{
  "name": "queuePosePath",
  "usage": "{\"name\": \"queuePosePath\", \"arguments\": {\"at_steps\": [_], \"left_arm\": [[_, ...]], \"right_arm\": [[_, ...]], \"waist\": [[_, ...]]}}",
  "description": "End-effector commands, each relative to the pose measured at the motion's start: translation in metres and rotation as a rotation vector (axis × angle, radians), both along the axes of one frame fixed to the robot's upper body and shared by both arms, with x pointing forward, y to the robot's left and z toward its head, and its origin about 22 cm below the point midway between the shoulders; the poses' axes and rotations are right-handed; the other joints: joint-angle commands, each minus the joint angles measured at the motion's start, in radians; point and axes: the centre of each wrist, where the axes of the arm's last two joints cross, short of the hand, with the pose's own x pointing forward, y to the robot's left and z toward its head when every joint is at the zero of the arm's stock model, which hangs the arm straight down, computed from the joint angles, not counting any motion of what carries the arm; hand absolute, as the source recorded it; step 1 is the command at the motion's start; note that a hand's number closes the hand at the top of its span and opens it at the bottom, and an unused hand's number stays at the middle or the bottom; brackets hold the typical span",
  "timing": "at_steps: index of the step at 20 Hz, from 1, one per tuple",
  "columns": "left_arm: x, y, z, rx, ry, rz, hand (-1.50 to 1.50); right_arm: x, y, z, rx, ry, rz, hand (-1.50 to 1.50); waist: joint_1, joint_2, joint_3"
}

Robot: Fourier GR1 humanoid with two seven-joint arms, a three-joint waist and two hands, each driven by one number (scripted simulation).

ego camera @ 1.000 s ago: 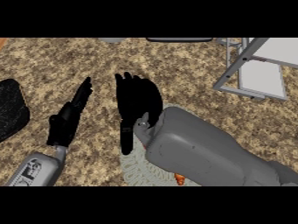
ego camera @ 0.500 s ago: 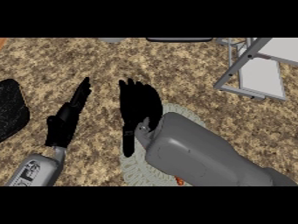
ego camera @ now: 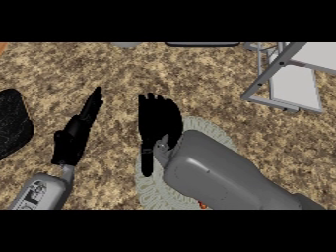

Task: Pick the pear from the placemat and place it in the tiered shelf

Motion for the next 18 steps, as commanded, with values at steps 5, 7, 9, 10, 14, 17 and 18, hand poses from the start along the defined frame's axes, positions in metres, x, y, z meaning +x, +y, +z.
{"name": "queuePosePath", "arguments": {"at_steps": [5, 7, 9, 10, 14, 17, 18], "left_arm": [[0.007, 0.006, 0.009, 0.002, 0.010, -0.007, 0.00], [-0.012, -0.005, -0.002, -0.016, 0.016, -0.012, 0.00], [-0.002, 0.009, 0.008, -0.019, 0.001, -0.005, 0.00], [-0.020, -0.006, -0.010, -0.016, 0.001, -0.023, 0.00], [-0.005, 0.007, -0.006, -0.008, 0.011, -0.013, 0.00], [-0.008, 0.010, 0.000, -0.017, 0.008, -0.008, 0.00], [0.009, 0.006, 0.006, -0.010, 0.003, -0.002, 0.00]], "right_arm": [[0.004, 0.007, -0.001, -0.161, 0.047, -0.101, -1.50], [-0.001, 0.005, -0.006, -0.178, 0.046, -0.078, -1.50], [0.008, 0.001, -0.026, -0.176, 0.047, -0.096, -1.50], [0.006, 0.003, -0.014, -0.171, 0.049, -0.109, -1.50], [-0.007, 0.001, -0.035, -0.187, 0.050, -0.091, -1.50], [0.004, -0.015, -0.034, -0.195, 0.058, -0.116, -1.50], [0.012, -0.012, -0.045, -0.207, 0.061, -0.114, -1.50]], "waist": [[0.006, 0.001, 0.000], [0.006, -0.001, 0.000], [0.011, 0.002, 0.000], [0.011, 0.000, 0.000], [0.005, 0.001, 0.000], [-0.001, -0.001, 0.000], [0.000, 0.003, 0.000]]}}
